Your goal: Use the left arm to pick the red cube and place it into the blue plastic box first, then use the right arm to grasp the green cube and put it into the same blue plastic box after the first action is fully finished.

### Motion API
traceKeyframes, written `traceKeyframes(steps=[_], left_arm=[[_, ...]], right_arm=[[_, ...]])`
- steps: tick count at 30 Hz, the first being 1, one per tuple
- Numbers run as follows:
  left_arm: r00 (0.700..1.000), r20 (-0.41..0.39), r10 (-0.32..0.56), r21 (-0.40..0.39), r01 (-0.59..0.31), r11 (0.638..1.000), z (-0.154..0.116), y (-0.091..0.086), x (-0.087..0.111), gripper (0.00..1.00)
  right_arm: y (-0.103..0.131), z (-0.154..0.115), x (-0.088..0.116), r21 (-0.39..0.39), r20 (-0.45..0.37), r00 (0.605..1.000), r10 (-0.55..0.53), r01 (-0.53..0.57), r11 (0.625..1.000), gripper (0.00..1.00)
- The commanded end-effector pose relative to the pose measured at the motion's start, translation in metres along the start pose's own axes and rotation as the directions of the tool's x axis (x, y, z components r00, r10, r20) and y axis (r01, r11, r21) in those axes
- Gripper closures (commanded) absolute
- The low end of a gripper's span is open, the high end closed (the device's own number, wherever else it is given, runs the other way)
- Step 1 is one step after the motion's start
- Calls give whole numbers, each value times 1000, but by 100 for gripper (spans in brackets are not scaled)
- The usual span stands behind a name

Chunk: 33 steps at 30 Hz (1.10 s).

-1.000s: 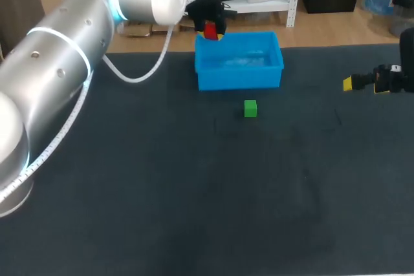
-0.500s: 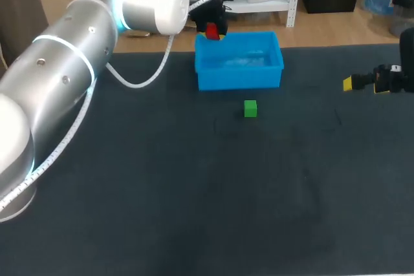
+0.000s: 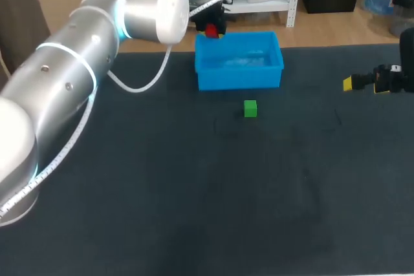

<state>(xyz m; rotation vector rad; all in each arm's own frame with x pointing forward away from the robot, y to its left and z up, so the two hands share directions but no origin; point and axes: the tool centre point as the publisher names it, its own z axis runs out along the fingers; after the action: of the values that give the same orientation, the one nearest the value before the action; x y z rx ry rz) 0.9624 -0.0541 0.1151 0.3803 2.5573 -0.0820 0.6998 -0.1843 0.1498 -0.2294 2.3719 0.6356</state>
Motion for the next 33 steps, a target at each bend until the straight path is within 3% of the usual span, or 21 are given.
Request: traceKeyframes(steps=[1,9,10,22,33], left_arm=[[870,-494,0,-3,-2,1000,13,-1,-14,100],[861,-508,8,-12,-16,1000,17,-2,-13,100],[860,-510,6,-19,-18,1000,17,-3,-13,0],[858,-514,2,-26,-17,1000,17,1,-5,0],[868,-497,5,-8,-10,1000,-2,2,13,0]], right_arm=[[0,0,0,0,-1,1000,-1,1,1000,0],[0,0,0,0,-1,1000,-1,1,1000,0],[0,0,0,0,-1,1000,-1,1,1000,0],[0,0,0,0,-1,1000,-1,1,1000,0],[0,0,0,0,-1,1000,-1,1,1000,0]])
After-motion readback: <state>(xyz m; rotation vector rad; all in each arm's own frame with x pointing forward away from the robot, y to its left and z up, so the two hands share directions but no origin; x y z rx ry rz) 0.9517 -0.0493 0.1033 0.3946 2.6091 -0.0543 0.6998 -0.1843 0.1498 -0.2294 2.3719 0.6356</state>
